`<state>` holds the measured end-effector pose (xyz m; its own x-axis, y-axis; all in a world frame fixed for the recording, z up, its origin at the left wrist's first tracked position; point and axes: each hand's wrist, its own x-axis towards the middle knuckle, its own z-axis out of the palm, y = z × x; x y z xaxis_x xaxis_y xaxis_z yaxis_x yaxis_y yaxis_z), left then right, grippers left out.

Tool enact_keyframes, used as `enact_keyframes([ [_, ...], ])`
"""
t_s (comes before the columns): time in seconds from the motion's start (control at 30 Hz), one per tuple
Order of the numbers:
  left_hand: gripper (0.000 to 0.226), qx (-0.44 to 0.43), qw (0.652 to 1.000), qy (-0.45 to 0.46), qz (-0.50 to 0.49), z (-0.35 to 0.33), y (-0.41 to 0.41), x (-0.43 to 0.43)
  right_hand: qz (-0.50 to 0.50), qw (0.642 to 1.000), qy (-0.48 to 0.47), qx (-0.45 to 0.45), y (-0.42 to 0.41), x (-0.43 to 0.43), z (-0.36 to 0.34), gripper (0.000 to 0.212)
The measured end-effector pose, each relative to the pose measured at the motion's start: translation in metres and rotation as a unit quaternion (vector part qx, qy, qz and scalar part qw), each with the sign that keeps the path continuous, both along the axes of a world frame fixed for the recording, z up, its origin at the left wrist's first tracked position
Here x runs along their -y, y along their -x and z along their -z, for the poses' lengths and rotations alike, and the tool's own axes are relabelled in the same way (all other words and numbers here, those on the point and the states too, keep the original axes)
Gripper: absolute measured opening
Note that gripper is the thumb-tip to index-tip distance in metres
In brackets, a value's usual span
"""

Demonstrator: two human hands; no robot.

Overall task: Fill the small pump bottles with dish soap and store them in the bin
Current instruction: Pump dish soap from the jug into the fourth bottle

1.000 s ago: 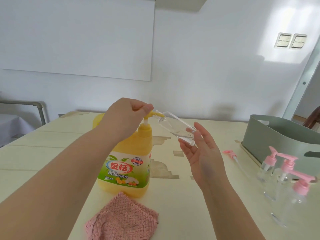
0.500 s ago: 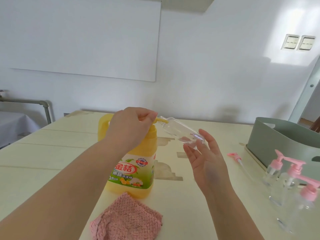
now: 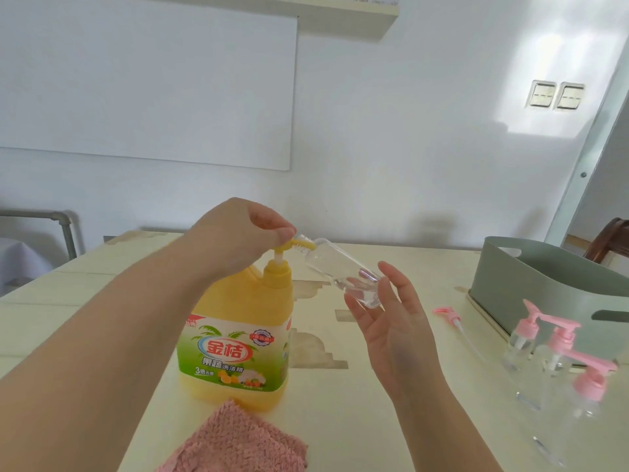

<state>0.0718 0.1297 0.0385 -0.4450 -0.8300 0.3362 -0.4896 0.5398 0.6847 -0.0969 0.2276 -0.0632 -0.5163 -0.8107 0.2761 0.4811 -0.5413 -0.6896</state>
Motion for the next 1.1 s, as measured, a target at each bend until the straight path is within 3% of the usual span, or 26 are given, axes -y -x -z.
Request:
enact_keyframes([
  [0.17, 0.007, 0.061, 0.998, -0.013, 0.009, -0.010, 0.003, 0.004, 0.012, 0.999, 0.003, 0.037, -0.002, 0.004, 0.004, 0.040],
  [0.5, 0.008, -0.024, 0.997, -0.076, 0.022, 0.004, -0.001, -0.004, -0.007, 0.996, 0.015, 0.090, -0.005, 0.003, 0.000, 0.038],
  [0.67, 0.017, -0.067, 0.989, -0.118, 0.052, -0.001, -0.010, -0.007, -0.012, 0.997, 0.021, 0.069, -0.007, -0.002, -0.008, 0.041],
  [0.9, 0.017, -0.066, 0.996, -0.046, 0.027, 0.013, -0.007, -0.011, 0.025, 0.999, -0.019, 0.010, -0.003, 0.000, -0.011, 0.041],
  [1.1, 0.018, -0.077, 0.997, -0.032, 0.004, 0.021, -0.002, -0.013, 0.015, 0.999, -0.019, 0.020, -0.004, 0.006, -0.002, 0.046],
])
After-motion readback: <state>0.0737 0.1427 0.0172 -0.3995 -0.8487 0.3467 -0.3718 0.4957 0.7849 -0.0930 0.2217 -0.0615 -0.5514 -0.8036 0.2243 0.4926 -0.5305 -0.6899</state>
